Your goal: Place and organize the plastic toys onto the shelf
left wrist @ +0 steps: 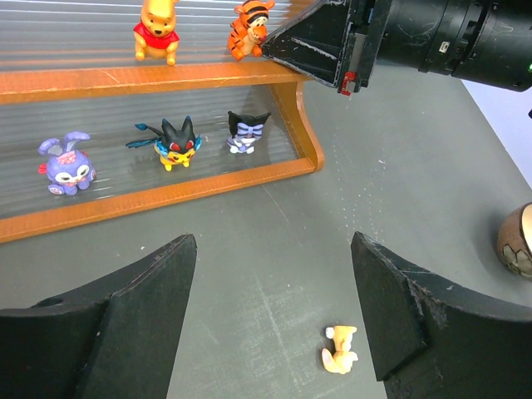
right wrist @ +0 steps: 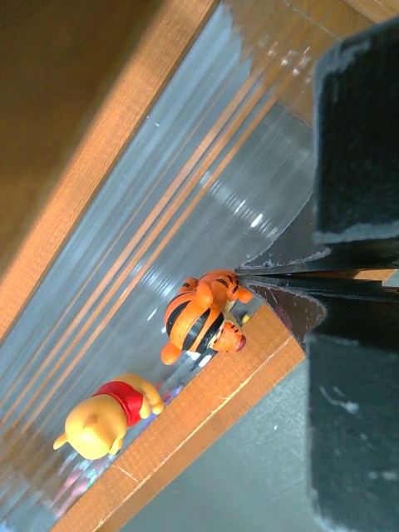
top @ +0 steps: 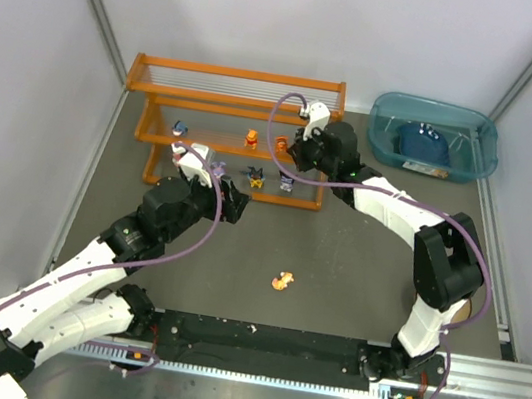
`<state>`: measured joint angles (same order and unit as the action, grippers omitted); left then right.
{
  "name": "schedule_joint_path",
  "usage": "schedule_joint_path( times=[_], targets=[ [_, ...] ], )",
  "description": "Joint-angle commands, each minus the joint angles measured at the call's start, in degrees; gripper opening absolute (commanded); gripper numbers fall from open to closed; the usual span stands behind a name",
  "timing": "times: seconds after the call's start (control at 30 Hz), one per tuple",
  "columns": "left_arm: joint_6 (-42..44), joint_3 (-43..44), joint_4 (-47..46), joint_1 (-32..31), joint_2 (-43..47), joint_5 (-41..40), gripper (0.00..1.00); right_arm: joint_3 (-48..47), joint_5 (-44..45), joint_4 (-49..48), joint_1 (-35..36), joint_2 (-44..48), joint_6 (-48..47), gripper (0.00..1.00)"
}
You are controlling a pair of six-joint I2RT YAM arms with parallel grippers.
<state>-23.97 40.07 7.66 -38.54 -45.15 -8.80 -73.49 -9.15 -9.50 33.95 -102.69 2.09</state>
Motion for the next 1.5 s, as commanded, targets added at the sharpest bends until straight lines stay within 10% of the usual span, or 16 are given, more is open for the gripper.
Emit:
schedule_joint_path(
  times=[0.0,0.87,1.47],
  targets=[
    [-0.29,0.27,-3.0,0.14,0.23,0.18,0.8,1.78,-3.24,4.14,0.41,1.18,-0.85,0.0],
    [-0.99,-0.35,-2.91,0.14,1.38,-0.25,0.8,2.74,3.96,1.94,0.32,8.65,0.37,0.0],
    [-1.78,-1.75,-3.18,0.14,1.11,0.27,0.83,18.11,7.83,14.94,8.05,34.11,11.95,0.13]
  ],
)
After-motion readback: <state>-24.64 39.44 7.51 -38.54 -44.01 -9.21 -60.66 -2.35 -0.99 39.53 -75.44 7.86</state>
